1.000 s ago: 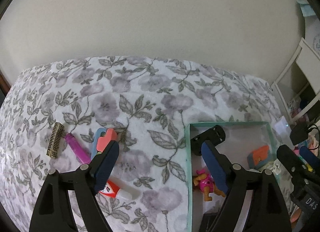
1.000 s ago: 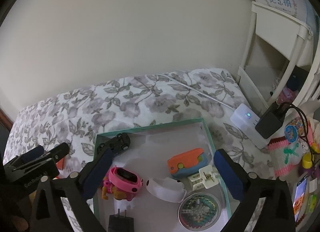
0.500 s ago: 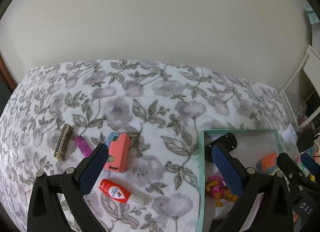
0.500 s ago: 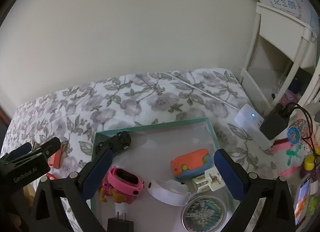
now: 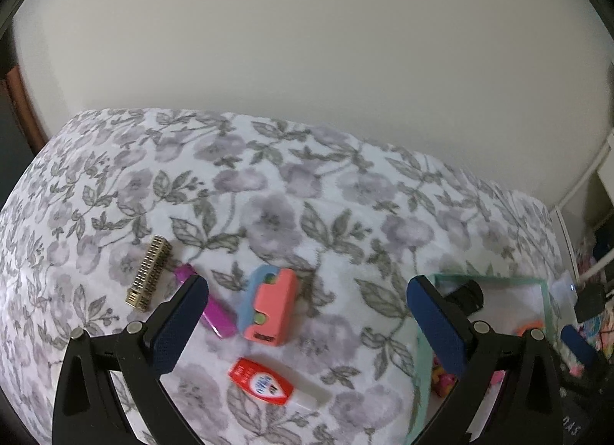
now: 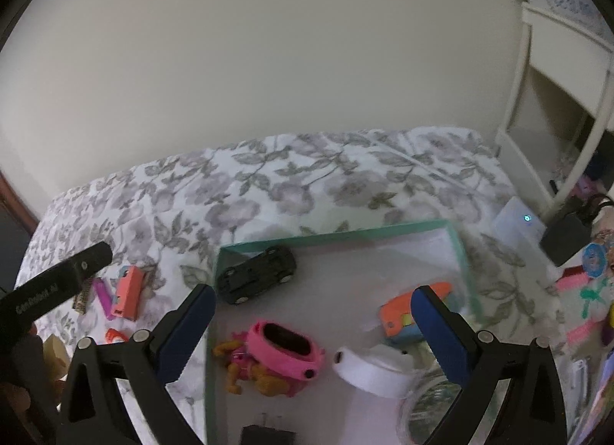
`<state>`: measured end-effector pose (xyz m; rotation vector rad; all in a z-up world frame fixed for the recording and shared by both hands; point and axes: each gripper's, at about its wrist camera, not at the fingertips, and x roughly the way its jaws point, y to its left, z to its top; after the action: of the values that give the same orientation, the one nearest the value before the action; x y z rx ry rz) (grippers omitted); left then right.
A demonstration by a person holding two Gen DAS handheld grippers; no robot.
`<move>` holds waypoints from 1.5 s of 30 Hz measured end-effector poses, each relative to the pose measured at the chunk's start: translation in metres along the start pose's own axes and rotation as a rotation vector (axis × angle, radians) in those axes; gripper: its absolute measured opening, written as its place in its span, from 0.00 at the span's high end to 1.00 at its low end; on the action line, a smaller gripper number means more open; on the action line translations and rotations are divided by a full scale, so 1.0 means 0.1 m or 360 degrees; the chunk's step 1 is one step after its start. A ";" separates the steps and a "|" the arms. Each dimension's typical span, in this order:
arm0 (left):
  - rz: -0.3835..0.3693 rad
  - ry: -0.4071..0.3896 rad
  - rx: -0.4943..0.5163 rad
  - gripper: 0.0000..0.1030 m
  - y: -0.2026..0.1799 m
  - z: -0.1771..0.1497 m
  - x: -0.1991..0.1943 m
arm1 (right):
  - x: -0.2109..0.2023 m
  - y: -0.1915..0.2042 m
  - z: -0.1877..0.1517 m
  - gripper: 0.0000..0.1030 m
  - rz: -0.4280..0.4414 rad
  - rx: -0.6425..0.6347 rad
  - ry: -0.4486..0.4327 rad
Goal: Organize rigid objects
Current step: 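Lift both open tools out of the tray toward the remaining items, then grasp the gold lipstick with the left tool while the right tool grasps the red glue bottle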
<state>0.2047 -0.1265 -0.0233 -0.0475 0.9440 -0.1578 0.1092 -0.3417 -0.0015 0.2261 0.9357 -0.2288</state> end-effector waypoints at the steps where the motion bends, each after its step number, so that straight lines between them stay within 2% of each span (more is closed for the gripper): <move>1: 0.0017 -0.0017 -0.0016 0.00 0.05 0.01 -0.01 | 0.02 0.03 -0.01 0.00 0.0015 -0.0008 0.0007; 9: 0.0115 -0.0106 -0.0156 0.00 0.55 0.09 -0.04 | 0.15 0.37 -0.06 0.00 0.0047 -0.0109 0.0073; 14: 0.0090 -0.0088 -0.0266 0.00 0.86 0.11 -0.01 | 0.16 0.62 -0.08 0.00 0.0046 -0.0210 0.0004; 16: 0.0071 -0.0071 -0.0289 0.00 0.96 0.10 0.01 | 0.18 0.69 -0.09 0.00 0.0091 -0.0210 0.0014; 23: 0.0192 -0.0126 -0.0323 0.00 1.26 0.11 -0.05 | 0.18 1.03 -0.14 0.00 0.0223 -0.0271 -0.0022; 27: 0.0194 -0.0057 -0.0352 0.00 1.42 0.11 -0.01 | 0.19 1.25 -0.20 0.00 0.0316 -0.0335 -0.0031; 34: 0.0220 0.0111 -0.0441 0.00 1.61 0.00 0.20 | 0.36 1.55 -0.41 0.00 0.0333 -0.0492 0.0072; 39: 0.0246 0.0142 -0.0452 0.00 1.66 -0.05 0.29 | 0.51 1.71 -0.60 0.00 0.0371 -0.0604 0.0204; 45: 0.0275 0.0191 -0.0399 0.00 1.68 -0.09 0.45 | 0.55 1.83 -0.74 0.00 0.0404 -0.0704 0.0260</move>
<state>0.2425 0.0323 -0.0827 -0.1885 1.0788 0.1192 0.1377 -0.1515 -0.0719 -0.0472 1.0836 0.2348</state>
